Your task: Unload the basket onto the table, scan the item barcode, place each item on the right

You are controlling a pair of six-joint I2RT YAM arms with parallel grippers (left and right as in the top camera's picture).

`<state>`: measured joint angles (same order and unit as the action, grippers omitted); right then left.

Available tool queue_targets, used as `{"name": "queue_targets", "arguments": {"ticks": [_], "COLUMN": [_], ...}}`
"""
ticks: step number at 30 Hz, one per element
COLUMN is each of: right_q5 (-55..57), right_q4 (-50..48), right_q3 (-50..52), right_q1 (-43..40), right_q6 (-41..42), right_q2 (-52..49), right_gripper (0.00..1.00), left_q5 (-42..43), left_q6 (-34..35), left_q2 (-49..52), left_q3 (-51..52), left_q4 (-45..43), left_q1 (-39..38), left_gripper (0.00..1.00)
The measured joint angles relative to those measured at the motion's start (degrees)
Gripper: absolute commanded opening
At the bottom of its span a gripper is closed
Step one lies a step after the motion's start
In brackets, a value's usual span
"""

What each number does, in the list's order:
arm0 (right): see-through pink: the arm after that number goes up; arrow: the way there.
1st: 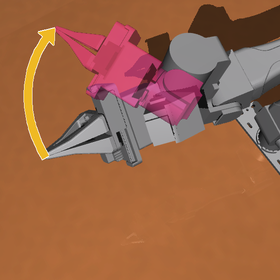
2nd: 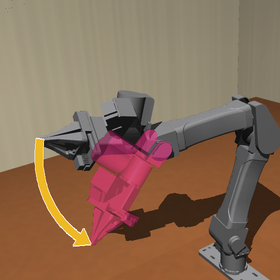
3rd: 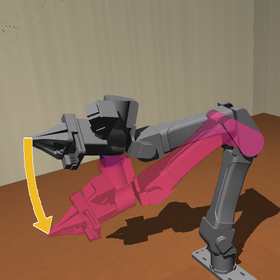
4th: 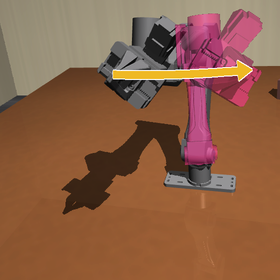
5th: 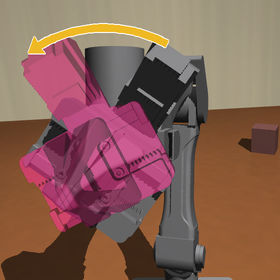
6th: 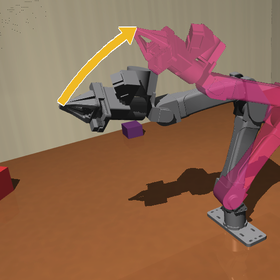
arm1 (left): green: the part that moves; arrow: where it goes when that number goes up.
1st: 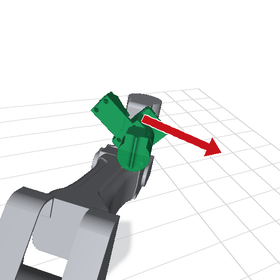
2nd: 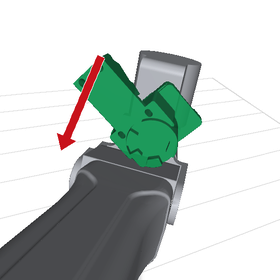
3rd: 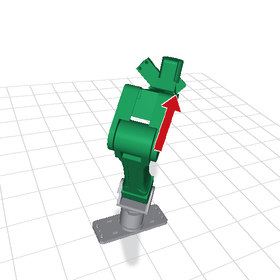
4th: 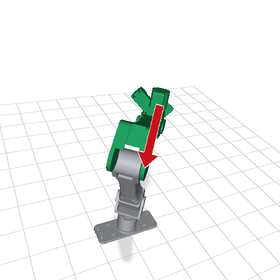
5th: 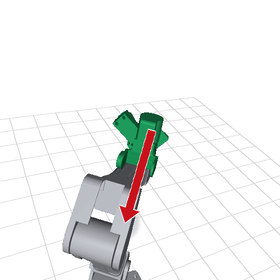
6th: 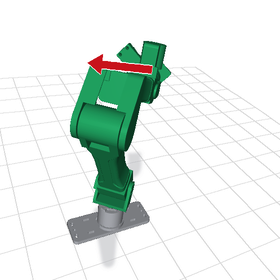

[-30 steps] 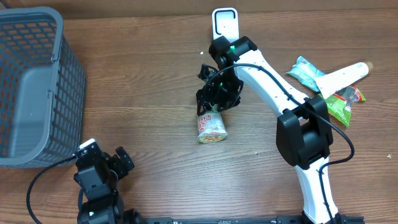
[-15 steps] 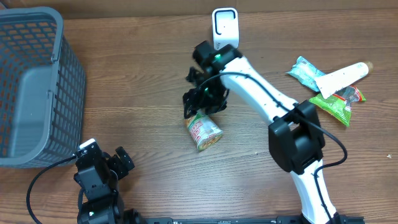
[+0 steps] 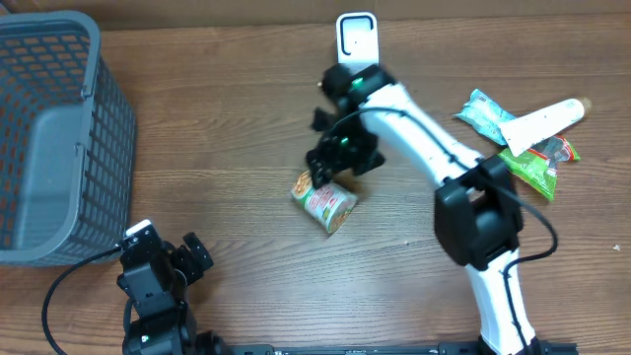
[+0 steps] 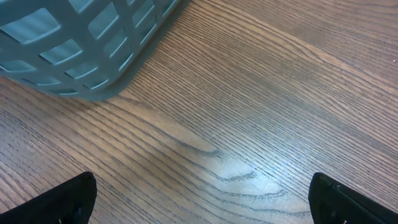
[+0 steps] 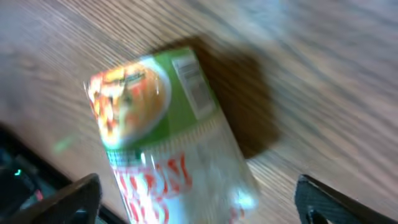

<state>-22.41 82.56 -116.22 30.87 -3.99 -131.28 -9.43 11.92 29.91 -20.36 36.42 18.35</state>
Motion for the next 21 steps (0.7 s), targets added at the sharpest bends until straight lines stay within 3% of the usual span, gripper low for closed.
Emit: {"name": "queue_targets", "arguments": {"ticks": [6,11,15,21], "right_q5": [-11.4,-18.5,-23.4,-28.2], "right_q4": [0.2,-2.1,-3.6,-6.8], "right_q3": [4.4,12.5,16.0,18.1], "right_q1": [-8.2,-9.1,-9.0,-8.4], "right_q6": [-11.5,-17.0,-18.4,-17.8], "right_q2": [0.0,0.0,0.0,0.0], "right_gripper": [1.0,0.98,0.86,0.81], "left_q5": [0.0,0.0,0.0,0.0], "left_q6": [0.0,0.0,0.0,0.0], "left_q2": [0.0,0.0,0.0,0.0], "left_q3": [0.0,0.0,0.0,0.0], "left_q4": [0.0,0.0,0.0,0.0], "left_q1": [0.0,0.0,0.0,0.0], "left_gripper": [0.99,1.0,0.99,1.0]}}
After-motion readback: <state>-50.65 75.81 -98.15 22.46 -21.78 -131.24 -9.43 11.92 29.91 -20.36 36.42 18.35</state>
